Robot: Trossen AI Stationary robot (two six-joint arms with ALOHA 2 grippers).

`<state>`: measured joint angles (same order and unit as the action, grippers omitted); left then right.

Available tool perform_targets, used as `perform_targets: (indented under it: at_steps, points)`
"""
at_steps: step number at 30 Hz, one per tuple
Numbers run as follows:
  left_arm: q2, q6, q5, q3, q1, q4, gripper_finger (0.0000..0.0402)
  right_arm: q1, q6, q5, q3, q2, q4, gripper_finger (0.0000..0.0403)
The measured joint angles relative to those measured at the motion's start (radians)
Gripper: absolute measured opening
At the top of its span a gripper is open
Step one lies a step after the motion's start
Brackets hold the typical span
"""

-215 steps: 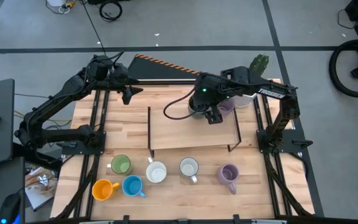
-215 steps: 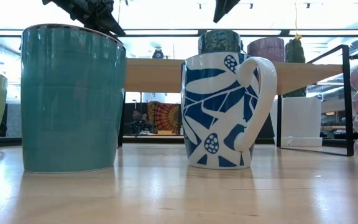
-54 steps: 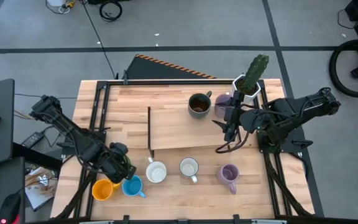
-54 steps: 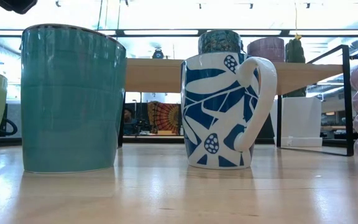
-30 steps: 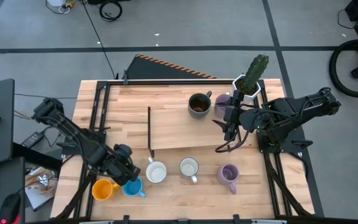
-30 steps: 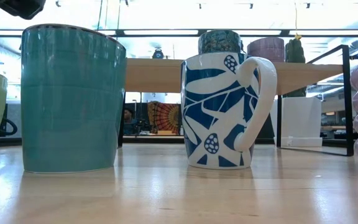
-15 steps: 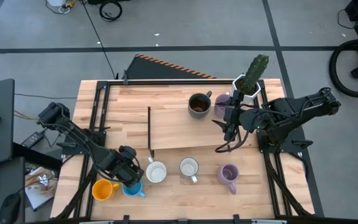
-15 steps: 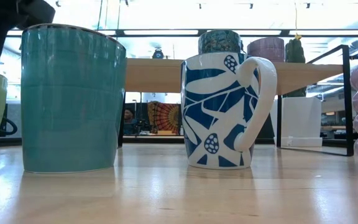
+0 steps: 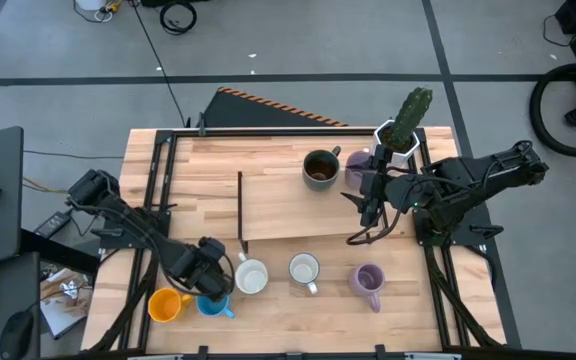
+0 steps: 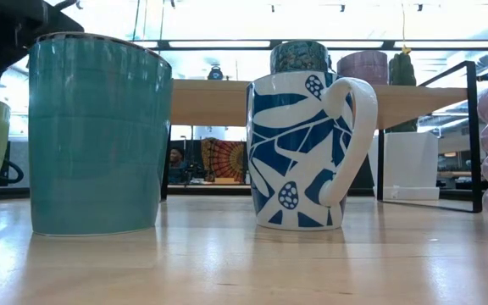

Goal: Place coffee mugs
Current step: Put the light green mug on the shelf

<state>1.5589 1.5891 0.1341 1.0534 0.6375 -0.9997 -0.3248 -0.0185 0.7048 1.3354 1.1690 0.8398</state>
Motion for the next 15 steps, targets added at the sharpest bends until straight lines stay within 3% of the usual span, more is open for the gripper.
perform_targets:
  at_steps: [10,15]
  points:
    - [0.0,-0.094,0.003,0.0,-0.002,-0.023,0.006,0.0,0.002,0.0,0.0,0.0,0.0,0.0306]
    - [0.0,-0.213,-0.003,-0.001,0.001,-0.029,0.0025,0.0,0.015,-0.007,0.0,0.0,0.001,0.0306]
